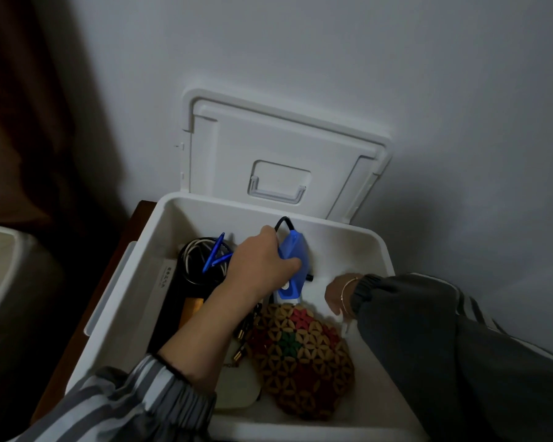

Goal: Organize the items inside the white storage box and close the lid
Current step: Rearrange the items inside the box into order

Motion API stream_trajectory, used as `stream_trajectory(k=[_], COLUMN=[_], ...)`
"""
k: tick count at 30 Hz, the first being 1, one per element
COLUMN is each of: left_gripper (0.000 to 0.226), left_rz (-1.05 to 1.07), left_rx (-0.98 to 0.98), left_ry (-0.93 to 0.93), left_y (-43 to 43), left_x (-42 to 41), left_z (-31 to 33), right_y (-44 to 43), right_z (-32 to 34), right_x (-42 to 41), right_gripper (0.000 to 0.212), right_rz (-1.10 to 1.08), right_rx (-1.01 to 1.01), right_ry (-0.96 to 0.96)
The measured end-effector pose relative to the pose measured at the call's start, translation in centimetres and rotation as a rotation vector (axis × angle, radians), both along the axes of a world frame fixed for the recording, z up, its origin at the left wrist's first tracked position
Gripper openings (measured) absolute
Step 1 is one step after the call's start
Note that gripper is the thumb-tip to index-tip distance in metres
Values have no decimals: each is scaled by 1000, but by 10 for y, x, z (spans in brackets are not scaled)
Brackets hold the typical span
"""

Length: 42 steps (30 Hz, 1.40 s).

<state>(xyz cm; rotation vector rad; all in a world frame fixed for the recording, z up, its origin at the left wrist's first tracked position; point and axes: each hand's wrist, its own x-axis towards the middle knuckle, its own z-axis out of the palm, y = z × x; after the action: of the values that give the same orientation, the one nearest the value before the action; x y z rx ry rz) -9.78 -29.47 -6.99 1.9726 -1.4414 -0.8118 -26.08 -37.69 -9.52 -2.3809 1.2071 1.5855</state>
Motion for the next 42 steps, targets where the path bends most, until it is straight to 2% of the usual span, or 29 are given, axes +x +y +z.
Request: stream_trajectory(k=[3,5,8,12,14,18,22,25,27,29,33,37,42], left_gripper=[32,35,35,30,34,41,44,53,51,50,66,49,28], left_rz=[34,29,-13,-40,-42,-3,6,15,35,-43,-233,-377,-363], left_rx=[-4,-8,-12,-47,-23,47,100,93,53,151,355,454,348], left_ry=[-28,-72,-178,-233,-238,-226,-273,-323,-354,-309,-99,-235,-224], left_y=[1,2,3,-3,-10,-19,-25,-25,-23,-24,-25,-30,-41], left_x=[-10,-23,-50,-88,-106,-134,-152,-159,-159,-160,-152,-130,-115], left_z=[-2,-4,-10,-21,-27,-44,-58,-68,-73,-78,-80,-72,-47], right_y=[-3,-2,9,18,16,13,9,8,9,10,9,9,10], right_z=[30,50,75,73,62,40,29,31,32,32,32,27,23], right_x=[-12,-29,-58,-90,-99,-97,-91,-88,-87,-88,-88,-89,-90], right_gripper=[42,49,42,19,16,12,13,15,16,16,16,16,16], right_rz=[38,-4,-131,-408,-592,-995,-1147,-1138,-1122,-1081,-1032,-1003,-986], right_rx=[-94,-183,-298,-541,-612,-515,-485,-491,-487,-488,-490,-519,-537], right_ry=[-122,-292,-628,-1232,-1405,-1663,-1759,-1774,-1778,-1773,-1769,-1746,-1731])
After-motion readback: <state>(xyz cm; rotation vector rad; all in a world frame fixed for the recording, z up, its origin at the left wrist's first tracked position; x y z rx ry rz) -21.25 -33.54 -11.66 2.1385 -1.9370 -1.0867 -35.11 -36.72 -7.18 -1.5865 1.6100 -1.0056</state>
